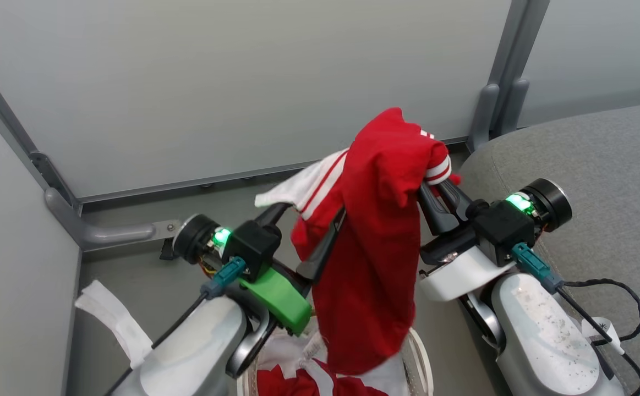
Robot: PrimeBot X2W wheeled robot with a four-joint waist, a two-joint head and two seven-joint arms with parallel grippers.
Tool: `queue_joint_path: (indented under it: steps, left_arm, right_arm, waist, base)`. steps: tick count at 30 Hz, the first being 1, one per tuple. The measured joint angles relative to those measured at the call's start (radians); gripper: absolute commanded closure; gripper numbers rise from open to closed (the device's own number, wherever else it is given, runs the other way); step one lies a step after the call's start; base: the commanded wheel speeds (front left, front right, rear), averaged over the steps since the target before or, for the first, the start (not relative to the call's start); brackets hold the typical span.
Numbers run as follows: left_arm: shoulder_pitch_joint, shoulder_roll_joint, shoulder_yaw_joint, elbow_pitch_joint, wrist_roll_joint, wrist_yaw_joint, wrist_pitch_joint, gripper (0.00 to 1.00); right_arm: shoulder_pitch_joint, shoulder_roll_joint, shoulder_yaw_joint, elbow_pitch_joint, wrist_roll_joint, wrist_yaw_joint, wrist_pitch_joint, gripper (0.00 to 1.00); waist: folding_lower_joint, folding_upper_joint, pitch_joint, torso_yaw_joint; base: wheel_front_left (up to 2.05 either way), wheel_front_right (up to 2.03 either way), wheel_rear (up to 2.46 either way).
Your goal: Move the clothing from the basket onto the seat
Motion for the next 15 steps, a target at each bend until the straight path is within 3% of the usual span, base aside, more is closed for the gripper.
queue_joint_path:
  steps: [15]
  left_arm:
    - [0.285, -0.106, 0.139, -0.014, 0.025, -0.006, -0.005, 0.00]
  right_arm:
    - [0.065, 0.000, -0.086, 0.005, -0.041, 0.000, 0.000, 1.00]
  waist:
    - [0.0000, 0.0000, -0.008, 0.001]
  base:
    - [0.00, 0.00, 0.00]
